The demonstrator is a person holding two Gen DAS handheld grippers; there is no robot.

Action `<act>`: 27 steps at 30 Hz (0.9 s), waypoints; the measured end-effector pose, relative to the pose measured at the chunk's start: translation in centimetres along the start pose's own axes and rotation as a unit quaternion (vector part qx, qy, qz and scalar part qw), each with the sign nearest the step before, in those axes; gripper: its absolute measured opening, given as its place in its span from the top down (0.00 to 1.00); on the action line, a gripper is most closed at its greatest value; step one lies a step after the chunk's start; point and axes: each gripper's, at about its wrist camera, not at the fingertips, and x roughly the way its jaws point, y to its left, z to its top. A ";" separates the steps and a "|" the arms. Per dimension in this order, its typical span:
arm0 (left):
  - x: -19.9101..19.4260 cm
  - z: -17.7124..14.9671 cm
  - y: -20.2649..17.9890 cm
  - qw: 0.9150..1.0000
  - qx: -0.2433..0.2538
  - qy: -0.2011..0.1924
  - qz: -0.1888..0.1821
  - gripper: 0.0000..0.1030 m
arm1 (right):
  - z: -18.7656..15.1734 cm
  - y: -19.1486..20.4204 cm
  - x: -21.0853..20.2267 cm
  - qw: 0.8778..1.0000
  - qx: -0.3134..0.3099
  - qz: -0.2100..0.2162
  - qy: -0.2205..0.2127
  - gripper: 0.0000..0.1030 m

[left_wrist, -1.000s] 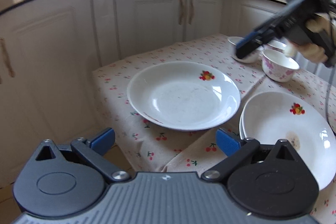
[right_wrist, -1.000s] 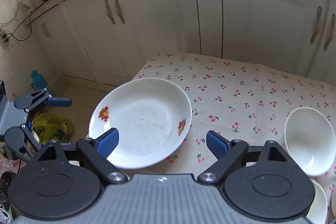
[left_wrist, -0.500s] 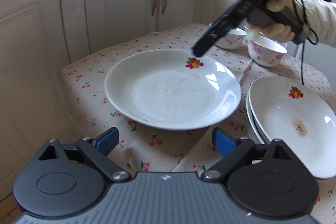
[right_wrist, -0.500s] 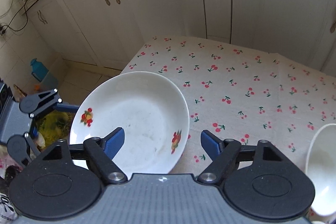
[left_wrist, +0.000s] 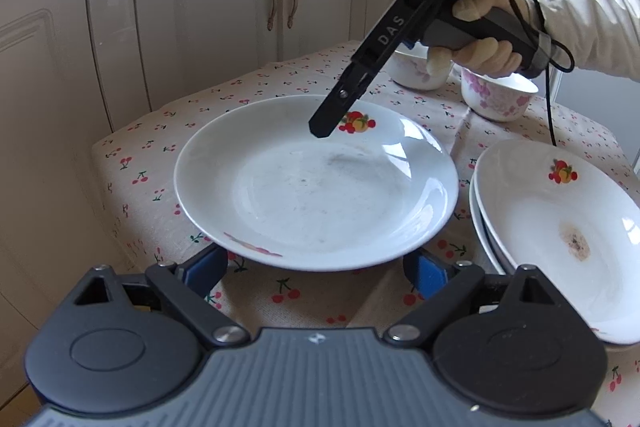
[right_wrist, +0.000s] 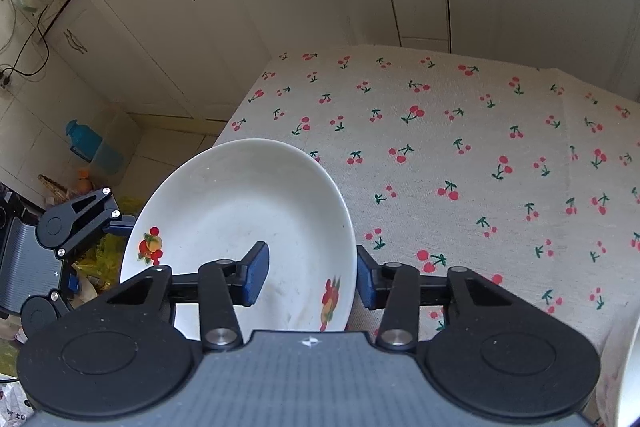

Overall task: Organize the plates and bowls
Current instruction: 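Lift the shallow white dish off the cloth with the right gripper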

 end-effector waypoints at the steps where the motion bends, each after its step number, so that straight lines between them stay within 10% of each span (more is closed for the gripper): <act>1: 0.0 0.0 -0.1 1.000 0.004 0.000 0.001 0.09 | 0.1 0.0 0.1 1.000 0.002 0.001 0.001 0.52; 27: -0.2 0.6 -0.4 1.000 0.013 0.007 0.013 0.08 | 0.1 0.4 0.1 1.000 -0.002 0.006 -0.006 0.51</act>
